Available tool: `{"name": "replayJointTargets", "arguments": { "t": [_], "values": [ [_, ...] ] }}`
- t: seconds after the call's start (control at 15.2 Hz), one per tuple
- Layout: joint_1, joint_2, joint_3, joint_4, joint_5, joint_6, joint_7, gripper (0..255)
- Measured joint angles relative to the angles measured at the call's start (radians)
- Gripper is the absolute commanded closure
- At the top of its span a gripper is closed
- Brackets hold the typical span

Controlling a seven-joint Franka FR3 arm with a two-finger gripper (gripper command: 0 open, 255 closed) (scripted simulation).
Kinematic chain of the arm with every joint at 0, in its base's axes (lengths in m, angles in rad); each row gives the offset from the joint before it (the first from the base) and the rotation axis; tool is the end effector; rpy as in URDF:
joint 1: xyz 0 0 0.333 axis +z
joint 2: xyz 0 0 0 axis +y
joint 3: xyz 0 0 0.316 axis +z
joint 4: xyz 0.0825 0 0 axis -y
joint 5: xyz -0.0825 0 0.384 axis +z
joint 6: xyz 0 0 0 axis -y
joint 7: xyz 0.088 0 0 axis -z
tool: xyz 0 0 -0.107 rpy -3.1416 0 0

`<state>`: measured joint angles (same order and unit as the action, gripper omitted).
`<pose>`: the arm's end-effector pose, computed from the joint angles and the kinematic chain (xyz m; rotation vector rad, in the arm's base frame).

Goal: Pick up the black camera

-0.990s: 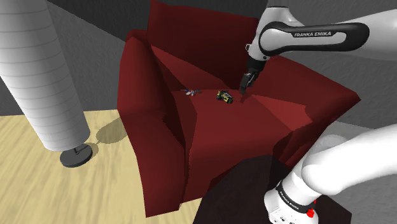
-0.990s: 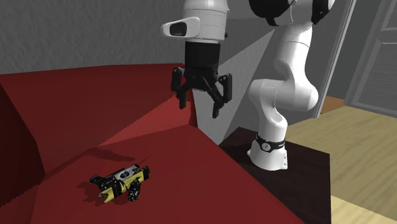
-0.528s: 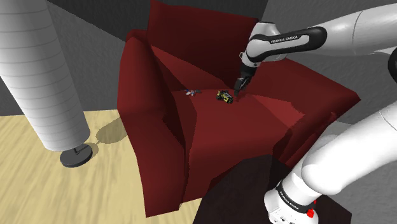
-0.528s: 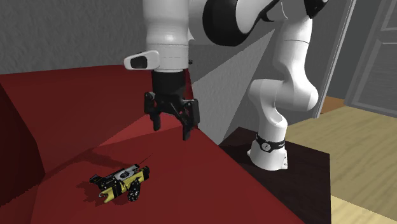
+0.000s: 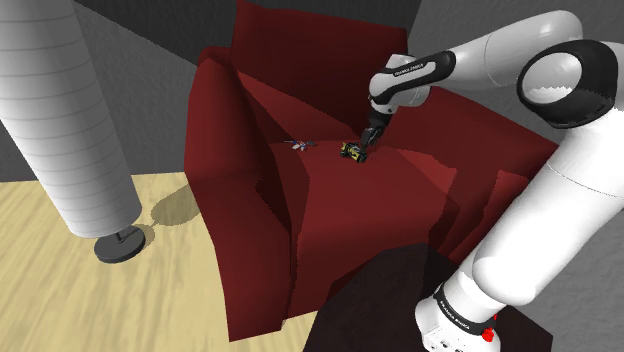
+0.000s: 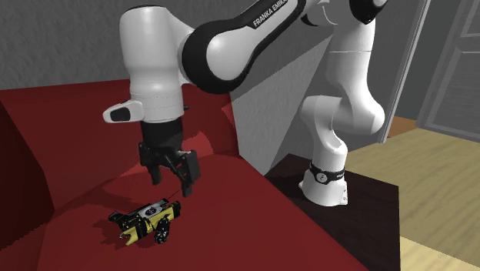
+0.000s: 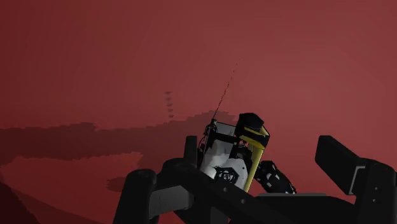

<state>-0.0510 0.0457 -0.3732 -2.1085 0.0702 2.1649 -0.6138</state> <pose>0.5045 -0.2234 0.3979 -3.1030 -0.2350 -0.0514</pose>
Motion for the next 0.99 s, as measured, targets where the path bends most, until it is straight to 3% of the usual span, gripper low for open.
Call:
{"name": "replayJointTargets", "arguments": {
  "t": [0.53, 0.59, 0.99],
  "values": [
    [-0.012, 0.084, 0.000, -0.024, 0.052, 0.098, -0.049, 0],
    [-0.012, 0.088, 0.000, -0.026, 0.054, 0.103, -0.051, 255],
    [-0.012, 0.092, 0.000, -0.026, 0.057, 0.108, -0.053, 255]
  ]
}}
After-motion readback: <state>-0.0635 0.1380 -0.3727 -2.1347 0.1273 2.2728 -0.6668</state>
